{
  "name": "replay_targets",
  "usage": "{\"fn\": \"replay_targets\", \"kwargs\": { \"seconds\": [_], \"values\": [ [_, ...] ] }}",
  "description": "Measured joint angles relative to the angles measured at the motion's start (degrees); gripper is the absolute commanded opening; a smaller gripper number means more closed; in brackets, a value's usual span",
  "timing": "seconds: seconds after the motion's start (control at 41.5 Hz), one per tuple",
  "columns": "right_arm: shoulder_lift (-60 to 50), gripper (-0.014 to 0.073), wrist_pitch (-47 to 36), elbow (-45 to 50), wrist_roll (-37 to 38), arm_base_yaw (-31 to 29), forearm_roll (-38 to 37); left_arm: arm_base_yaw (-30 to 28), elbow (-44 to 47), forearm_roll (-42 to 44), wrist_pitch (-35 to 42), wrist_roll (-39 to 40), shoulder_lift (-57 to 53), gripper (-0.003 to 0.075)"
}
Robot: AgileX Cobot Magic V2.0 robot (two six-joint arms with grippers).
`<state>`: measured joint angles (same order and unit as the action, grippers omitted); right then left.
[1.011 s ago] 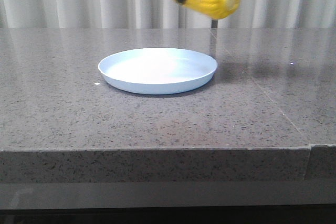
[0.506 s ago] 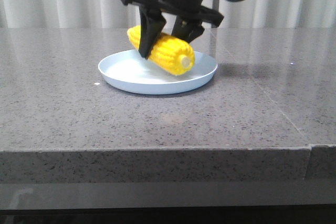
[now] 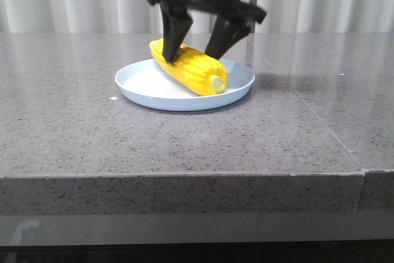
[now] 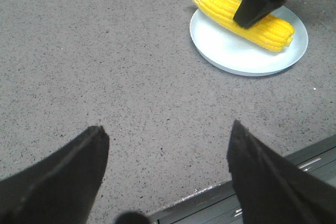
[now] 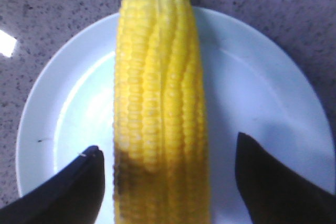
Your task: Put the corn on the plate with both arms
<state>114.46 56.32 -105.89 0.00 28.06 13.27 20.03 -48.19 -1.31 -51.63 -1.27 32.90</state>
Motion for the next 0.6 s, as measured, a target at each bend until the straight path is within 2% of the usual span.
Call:
{"fn": "replay_targets", "kwargs": {
  "seconds": [0.12, 0.337, 0.602],
  "values": [
    [-4.65, 0.0546, 1.15, 0.0, -0.33, 0.0, -1.64, 0.0, 0.0, 0.0, 0.0, 0.0, 0.0, 0.0473],
    [-14.52, 0.0461, 3.22, 0.88, -1.91, 0.0, -4.96, 0.0, 0.0, 0.0, 0.0, 0.02, 0.0, 0.0473],
    [-28.53, 0.0454, 4.76, 10.83, -2.05, 0.0, -8.39, 0.0, 0.0, 0.0, 0.0, 0.02, 0.0, 0.0473]
  ]
}}
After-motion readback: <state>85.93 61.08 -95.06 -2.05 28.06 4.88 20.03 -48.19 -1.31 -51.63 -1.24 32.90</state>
